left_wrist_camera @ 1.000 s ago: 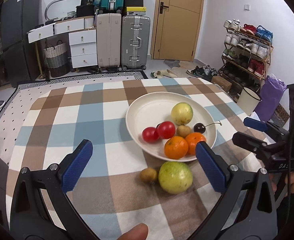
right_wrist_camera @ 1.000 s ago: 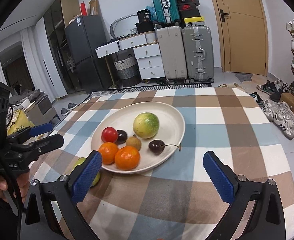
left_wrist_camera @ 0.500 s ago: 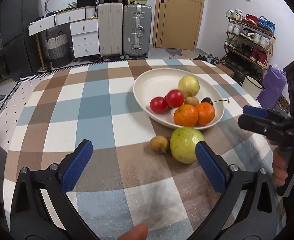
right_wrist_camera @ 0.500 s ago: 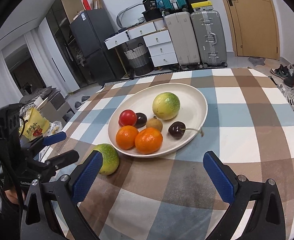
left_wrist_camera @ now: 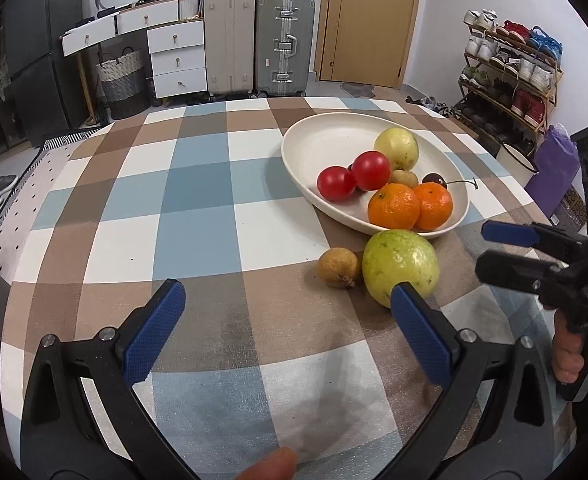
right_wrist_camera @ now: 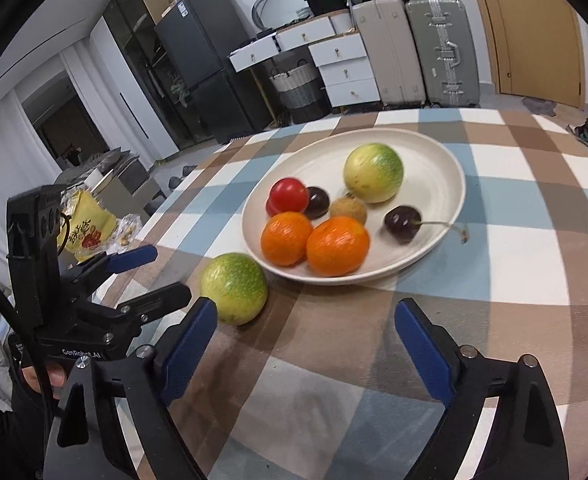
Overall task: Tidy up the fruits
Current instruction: 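Reach the right tool to the green passion fruit while the left tool moves toward the small brown fruit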
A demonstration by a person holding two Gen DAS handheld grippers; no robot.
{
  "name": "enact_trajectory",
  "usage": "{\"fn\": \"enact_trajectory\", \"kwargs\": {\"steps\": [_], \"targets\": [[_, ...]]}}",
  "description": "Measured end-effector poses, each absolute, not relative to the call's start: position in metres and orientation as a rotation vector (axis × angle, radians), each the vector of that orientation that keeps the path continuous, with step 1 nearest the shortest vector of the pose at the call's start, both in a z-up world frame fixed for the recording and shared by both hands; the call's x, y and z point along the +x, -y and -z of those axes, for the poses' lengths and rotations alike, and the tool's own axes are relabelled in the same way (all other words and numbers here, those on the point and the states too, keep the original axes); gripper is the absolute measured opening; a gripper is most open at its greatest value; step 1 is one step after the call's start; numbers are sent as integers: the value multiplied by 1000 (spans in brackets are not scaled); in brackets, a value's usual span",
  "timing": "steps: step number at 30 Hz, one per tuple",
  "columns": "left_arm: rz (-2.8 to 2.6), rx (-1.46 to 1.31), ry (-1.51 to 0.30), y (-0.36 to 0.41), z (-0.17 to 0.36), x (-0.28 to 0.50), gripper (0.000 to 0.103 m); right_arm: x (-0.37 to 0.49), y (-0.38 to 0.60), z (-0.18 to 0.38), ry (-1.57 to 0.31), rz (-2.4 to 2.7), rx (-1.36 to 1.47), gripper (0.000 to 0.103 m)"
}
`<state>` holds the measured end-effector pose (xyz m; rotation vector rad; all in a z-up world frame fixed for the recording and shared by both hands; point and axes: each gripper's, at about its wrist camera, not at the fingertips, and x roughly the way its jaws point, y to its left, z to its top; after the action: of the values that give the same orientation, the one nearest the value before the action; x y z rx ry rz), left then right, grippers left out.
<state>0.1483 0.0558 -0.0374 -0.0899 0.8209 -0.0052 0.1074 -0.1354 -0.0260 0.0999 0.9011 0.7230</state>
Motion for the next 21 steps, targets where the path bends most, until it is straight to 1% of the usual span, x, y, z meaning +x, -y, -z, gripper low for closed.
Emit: {"fn": "enact_trajectory", "kwargs": {"steps": [3, 5, 11, 18, 21], "targets": [[0, -100, -832, -59, 39, 150, 102, 106, 127, 30, -916, -760, 95, 91], [-8, -113, -826, -62, 39, 150, 102, 104, 120, 30, -914, -774, 78, 87], [-35, -111, -825, -72, 37, 148, 102, 107, 105, 33, -929, -793, 66, 86], [-60, -194, -842, -95, 41, 151, 102, 110, 86, 37, -940, -812, 48, 81], [-57, -197, -847, -95, 44, 151, 102, 112, 81, 40, -948, -815, 40, 77]]}}
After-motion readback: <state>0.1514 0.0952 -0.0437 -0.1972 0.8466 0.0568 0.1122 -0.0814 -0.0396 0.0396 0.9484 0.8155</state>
